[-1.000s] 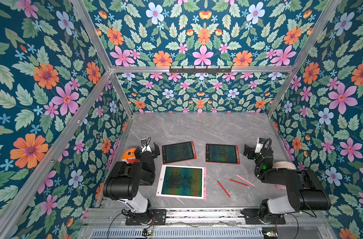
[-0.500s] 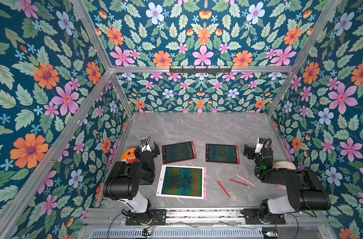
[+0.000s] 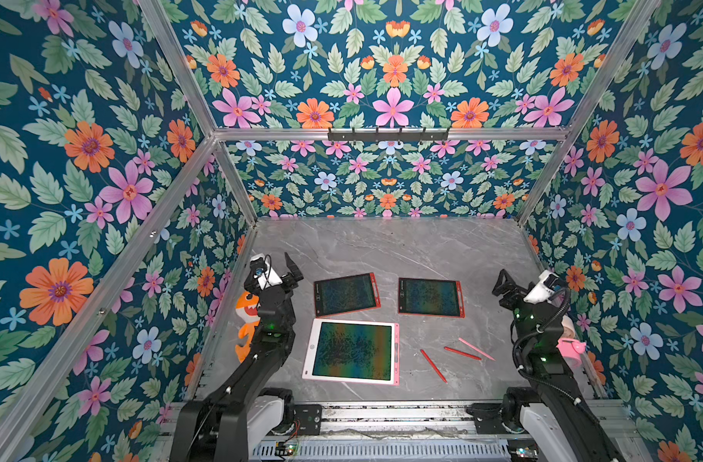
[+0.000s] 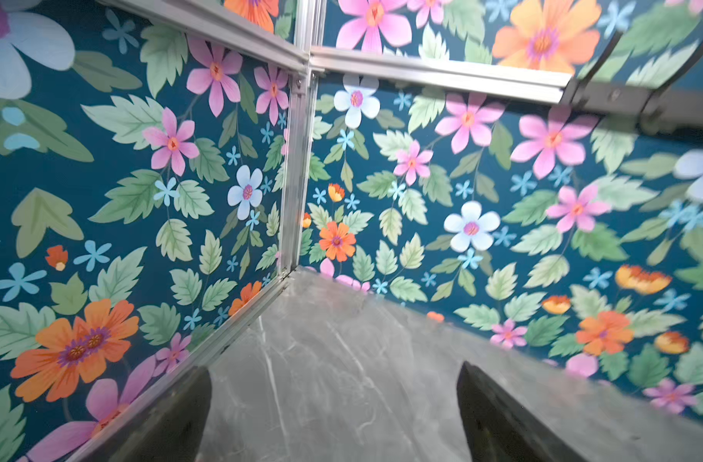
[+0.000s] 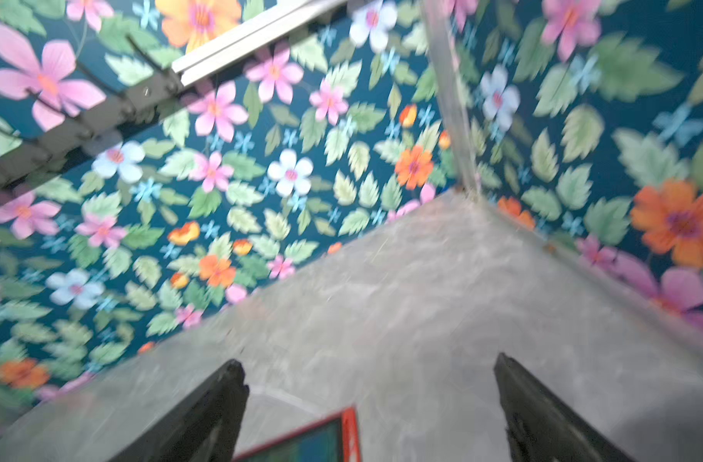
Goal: Place the stylus back onto the writing tablet
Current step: Adjust the stylus at the center of the board.
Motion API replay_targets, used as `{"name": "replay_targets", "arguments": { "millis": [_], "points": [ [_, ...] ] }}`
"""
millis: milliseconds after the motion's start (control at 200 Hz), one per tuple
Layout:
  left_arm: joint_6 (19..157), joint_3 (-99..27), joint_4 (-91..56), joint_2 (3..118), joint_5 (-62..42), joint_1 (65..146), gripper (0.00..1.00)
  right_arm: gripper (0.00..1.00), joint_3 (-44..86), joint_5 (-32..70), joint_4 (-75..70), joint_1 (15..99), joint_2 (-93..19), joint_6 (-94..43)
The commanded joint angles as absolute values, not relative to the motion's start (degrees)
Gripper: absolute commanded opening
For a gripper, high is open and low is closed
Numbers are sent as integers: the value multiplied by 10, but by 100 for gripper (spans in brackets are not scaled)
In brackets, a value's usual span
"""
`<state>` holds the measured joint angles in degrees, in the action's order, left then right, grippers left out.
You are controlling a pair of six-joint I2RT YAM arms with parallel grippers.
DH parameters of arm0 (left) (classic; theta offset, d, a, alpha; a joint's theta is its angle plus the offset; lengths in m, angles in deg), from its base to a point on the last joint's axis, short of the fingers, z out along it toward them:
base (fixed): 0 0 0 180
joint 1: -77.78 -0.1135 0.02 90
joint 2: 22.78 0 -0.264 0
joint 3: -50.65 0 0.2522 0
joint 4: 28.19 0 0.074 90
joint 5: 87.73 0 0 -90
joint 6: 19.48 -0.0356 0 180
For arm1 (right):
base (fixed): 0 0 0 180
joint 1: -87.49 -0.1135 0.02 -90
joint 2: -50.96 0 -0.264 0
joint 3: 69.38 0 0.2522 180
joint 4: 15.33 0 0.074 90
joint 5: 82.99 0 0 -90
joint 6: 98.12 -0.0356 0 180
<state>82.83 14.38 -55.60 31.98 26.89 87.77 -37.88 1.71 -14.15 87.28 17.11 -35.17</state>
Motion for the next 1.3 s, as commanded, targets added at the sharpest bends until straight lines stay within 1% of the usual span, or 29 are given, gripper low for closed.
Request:
{"name": "replay_targets", "arguments": {
  "millis": [0, 45, 140, 240, 295, 365, 470, 520, 620, 750, 845, 955, 1025, 1115, 1295],
  "points": [
    [924, 137, -322, 253, 313, 921, 100, 88, -316, 115, 129, 855, 185, -455],
    [927, 144, -278, 223, 331, 960, 100, 86, -280, 118, 208, 840, 168, -453],
    [942, 157, -199, 180, 349, 1036, 100, 85, -227, 144, 325, 824, 121, -452],
    [967, 152, -127, 166, 322, 1082, 99, 83, -196, 162, 416, 822, 63, -461],
    [966, 148, -112, 166, 275, 1093, 92, 81, -202, 152, 439, 815, 28, -471],
    [970, 148, -112, 170, 236, 1117, 86, 77, -206, 148, 443, 789, -18, -488],
    [977, 149, -119, 190, 248, 1184, 84, 77, -193, 119, 440, 731, -83, -520],
    [983, 146, -123, 206, 262, 1219, 84, 77, -182, 111, 439, 721, -112, -526],
    [1006, 129, -127, 244, 285, 1286, 84, 77, -169, 102, 424, 722, -152, -529],
    [1055, 110, -131, 298, 322, 1371, 84, 77, -148, 65, 443, 729, -197, -512],
    [1080, 101, -144, 338, 354, 1435, 83, 79, -157, 77, 441, 762, -217, -512],
    [1078, 71, -140, 381, 425, 1508, 85, 77, -170, 99, 422, 787, -217, -501],
    [1071, 52, -133, 409, 445, 1528, 85, 76, -168, 98, 425, 787, -211, -496],
    [1057, 42, -144, 430, 443, 1539, 86, 75, -174, 109, 417, 788, -199, -495],
    [1030, 56, -177, 421, 423, 1542, 85, 72, -179, 121, 414, 788, -210, -491]
  ]
}}
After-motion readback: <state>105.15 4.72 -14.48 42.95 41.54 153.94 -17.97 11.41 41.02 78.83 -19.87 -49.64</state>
